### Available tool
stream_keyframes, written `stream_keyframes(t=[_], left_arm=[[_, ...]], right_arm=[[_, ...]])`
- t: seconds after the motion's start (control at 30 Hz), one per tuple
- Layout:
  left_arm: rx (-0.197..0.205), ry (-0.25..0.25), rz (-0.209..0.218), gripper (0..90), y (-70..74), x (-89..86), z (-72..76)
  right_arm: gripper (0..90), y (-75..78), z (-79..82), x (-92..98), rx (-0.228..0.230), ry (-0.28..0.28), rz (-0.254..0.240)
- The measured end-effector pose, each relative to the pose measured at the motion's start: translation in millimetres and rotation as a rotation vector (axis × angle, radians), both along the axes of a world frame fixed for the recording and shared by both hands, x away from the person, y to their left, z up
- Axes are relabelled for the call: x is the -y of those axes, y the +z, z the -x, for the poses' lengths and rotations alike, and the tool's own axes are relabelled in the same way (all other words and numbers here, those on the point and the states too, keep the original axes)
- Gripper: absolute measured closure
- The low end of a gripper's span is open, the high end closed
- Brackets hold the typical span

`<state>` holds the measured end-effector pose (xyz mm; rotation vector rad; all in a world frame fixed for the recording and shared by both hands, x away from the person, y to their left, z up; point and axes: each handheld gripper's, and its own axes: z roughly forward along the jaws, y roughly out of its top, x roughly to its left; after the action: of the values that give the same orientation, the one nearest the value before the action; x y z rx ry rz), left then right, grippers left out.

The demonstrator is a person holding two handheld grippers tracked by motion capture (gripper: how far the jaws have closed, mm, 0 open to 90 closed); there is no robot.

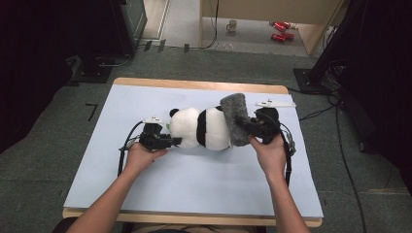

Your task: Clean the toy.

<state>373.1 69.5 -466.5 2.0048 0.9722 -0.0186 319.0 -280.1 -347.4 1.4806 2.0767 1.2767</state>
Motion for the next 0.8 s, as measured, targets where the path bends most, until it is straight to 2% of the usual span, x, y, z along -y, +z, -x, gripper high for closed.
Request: stream_keyframes(t=[0.07, 0.17, 0.33, 0.5, 0.53, 0.6, 0.63, 0.67, 0.7, 0.73, 0.8], left_arm=[[-0.003, 0.001, 0.001, 67.9, 1.1, 0.5, 1.1], [-0.031, 0.004, 0.016, 68.0, 4.0, 2.0, 3.8], [-0.006, 0.006, 0.016, 68.3, 10.4, 8.5, 14.3], [-0.031, 0.019, 0.040, 68.4, 13.1, 9.7, 21.6], [-0.053, 0.023, 0.050, 68.4, 14.0, 9.3, 23.0], [-0.060, 0.035, 0.054, 68.5, 15.1, 9.8, 25.2], [-0.060, 0.041, 0.052, 68.6, 15.2, 10.2, 26.0], [-0.067, 0.049, 0.048, 68.7, 13.9, 10.3, 26.4], [-0.075, 0.054, 0.052, 68.8, 12.0, 9.8, 26.5], [-0.082, 0.057, 0.056, 68.9, 10.0, 9.5, 26.2], [-0.079, 0.057, 0.052, 69.1, 7.3, 9.2, 24.5]], right_arm=[[78.6, 2.5, 1.6, -12.6, 0.003, 0.035, -0.011], [78.6, -0.5, 1.1, -31.3, 0.005, 0.076, -0.017], [78.7, -9.4, 0.0, -60.4, -0.011, 0.149, -0.034], [78.6, -20.4, 1.2, -93.1, -0.015, 0.222, -0.034], [78.6, -23.2, 0.8, -97.0, -0.022, 0.227, -0.036], [78.6, -38.1, -3.1, -107.6, -0.058, 0.226, -0.016], [78.5, -43.8, -4.6, -109.8, -0.062, 0.220, 0.001], [78.2, -49.0, -5.5, -111.1, -0.063, 0.213, 0.018], [78.2, -56.2, -7.5, -110.3, -0.055, 0.206, 0.014], [78.1, -59.6, -9.0, -109.1, -0.056, 0.203, 0.005], [78.1, -62.3, -10.2, -109.8, -0.046, 0.208, 0.033]])
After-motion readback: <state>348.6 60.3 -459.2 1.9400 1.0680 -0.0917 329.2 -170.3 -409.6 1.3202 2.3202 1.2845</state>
